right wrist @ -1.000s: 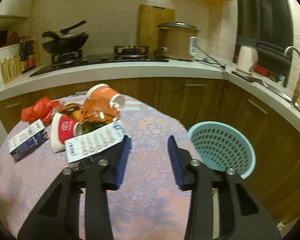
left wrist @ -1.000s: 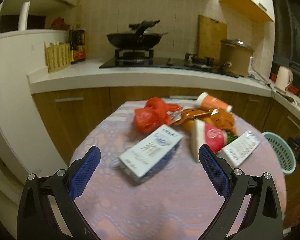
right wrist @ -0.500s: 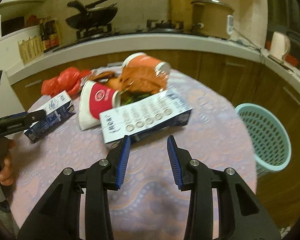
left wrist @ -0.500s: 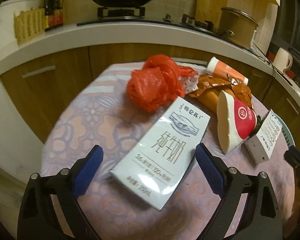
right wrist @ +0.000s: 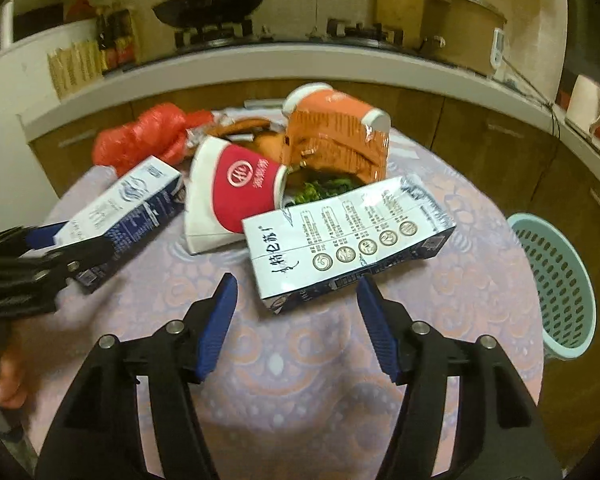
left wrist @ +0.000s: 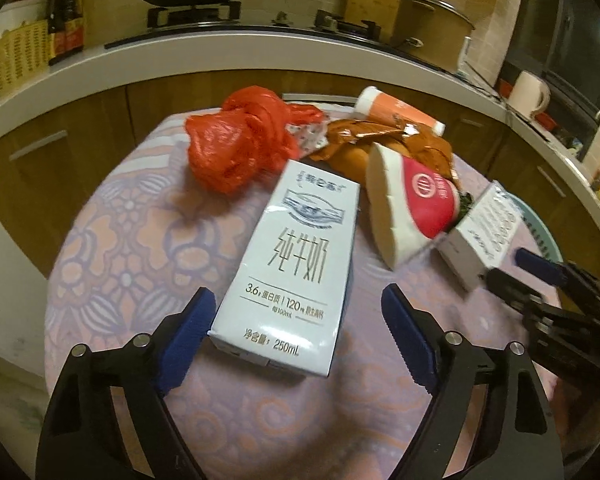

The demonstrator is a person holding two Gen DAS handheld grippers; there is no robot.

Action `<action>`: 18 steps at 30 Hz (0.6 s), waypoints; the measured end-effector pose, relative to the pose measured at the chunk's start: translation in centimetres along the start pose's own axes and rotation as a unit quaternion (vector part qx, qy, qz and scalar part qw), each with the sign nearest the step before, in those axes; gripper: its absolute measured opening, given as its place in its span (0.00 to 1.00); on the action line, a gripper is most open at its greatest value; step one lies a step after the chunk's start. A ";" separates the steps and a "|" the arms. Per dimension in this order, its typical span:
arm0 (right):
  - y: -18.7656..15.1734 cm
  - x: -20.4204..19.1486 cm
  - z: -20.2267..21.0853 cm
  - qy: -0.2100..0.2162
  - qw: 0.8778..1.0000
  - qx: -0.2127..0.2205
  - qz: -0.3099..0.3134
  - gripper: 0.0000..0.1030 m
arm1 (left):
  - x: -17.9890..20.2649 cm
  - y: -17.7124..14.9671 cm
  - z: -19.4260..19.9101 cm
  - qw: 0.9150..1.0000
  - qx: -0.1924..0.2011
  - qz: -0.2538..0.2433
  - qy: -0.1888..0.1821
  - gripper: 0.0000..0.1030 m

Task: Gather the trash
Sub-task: 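Grasp the white milk carton with the right gripper while the left gripper grasps the other carton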

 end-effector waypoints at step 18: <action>0.0 12.4 3.1 -0.091 0.989 0.020 -0.111 0.57 | 2.2 0.9 -1.9 0.998 -0.015 -0.034 0.051 0.63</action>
Point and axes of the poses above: each gripper's, at about its wrist camera, not at the fingertips, and z roughly against the way its jaws point, x to its right, y to its top, the point moved 1 cm from there along -z, roughly the way its jaws point, and after that the axes turned 2 degrees about -z, right-handed, at the moved point
